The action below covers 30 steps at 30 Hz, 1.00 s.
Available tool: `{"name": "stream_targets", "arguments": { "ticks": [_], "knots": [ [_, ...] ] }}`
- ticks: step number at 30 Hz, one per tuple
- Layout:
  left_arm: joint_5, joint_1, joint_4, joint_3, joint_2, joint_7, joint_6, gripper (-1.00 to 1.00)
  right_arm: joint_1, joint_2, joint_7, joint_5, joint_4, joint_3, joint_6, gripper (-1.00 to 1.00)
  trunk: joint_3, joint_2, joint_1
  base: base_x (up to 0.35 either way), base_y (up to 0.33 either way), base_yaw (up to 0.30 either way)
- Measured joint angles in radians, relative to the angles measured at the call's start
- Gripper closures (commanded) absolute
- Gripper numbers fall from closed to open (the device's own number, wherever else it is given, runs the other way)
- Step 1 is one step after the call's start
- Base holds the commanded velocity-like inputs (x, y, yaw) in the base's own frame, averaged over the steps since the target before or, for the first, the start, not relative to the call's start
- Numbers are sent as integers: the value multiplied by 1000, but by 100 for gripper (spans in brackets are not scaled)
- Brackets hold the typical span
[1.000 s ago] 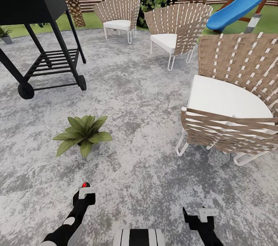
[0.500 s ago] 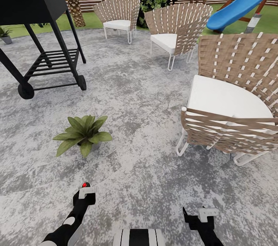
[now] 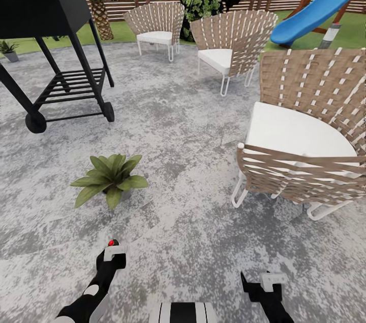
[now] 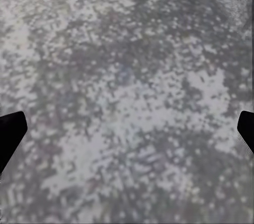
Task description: Pick up the pesticide atomizer in the garden and spray insectifuge to fully cover both potted plants in the garden.
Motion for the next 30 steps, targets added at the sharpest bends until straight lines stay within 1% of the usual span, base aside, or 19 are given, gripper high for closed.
{"name": "stream_targets", "arguments": {
  "ticks": [14,30],
  "knots": [
    [0,1,0,0,0,0,0,100,0,0,0,1,1,0,-2,-100,54,3,-6,0,0,0],
    [0,1,1,0,0,0,0,100,0,0,0,2,1,0,-2,-100,104,115,-68,0,0,0]
  ]
}}
